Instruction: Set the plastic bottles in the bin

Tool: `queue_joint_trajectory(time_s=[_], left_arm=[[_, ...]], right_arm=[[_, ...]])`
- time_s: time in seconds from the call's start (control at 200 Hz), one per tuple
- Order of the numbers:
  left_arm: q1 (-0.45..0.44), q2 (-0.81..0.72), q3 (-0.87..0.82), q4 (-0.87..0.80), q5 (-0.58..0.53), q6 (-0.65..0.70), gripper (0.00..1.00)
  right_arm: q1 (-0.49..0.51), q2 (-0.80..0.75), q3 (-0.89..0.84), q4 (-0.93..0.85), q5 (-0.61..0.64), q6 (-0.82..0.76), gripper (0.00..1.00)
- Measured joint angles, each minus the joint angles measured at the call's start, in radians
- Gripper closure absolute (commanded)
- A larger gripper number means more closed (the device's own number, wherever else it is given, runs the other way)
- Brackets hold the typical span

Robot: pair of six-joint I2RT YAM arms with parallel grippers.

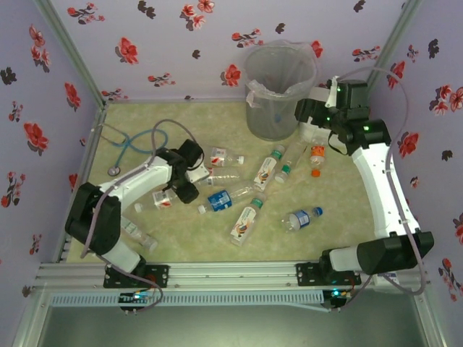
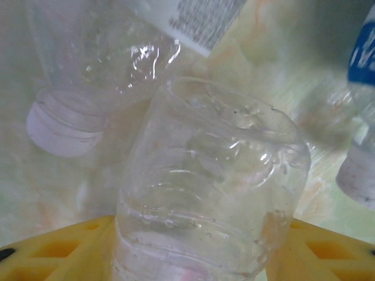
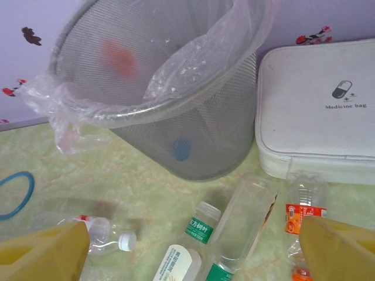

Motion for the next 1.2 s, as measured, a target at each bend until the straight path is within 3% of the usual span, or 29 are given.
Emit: queue_joint_trajectory(time_s=[0.12, 0.26, 0.39, 0.495, 0.755, 1.2], left_arm=[[0.000, -0.078, 0.047, 0.001, 0.014, -0.004, 0.40], [0.003, -0.191, 0.072, 0.033, 0.060, -0.019, 0.40], [0.003, -0.259, 0.076, 0.126, 0.164, -0.053, 0.39], [0.000, -0.269, 0.075, 0.240, 0.275, -0.096, 0.40], [-0.049, -0.254, 0.065, 0.459, 0.404, -0.164, 0.39], [-0.063, -0.215, 0.065, 0.529, 0.418, -0.185, 0.39]], right_arm=[[-0.002, -0.015, -0.008, 0.009, -0.089, 0.008, 0.13], [0.016, -0.027, -0.064, 0.051, -0.306, 0.038, 0.16], [0.144, -0.021, -0.121, 0.092, -0.427, 0.067, 0.23], [0.265, 0.014, -0.132, 0.145, -0.494, 0.098, 0.22], [0.344, 0.119, -0.145, 0.269, -0.534, 0.153, 0.11], [0.367, 0.198, -0.145, 0.336, -0.583, 0.202, 0.14]])
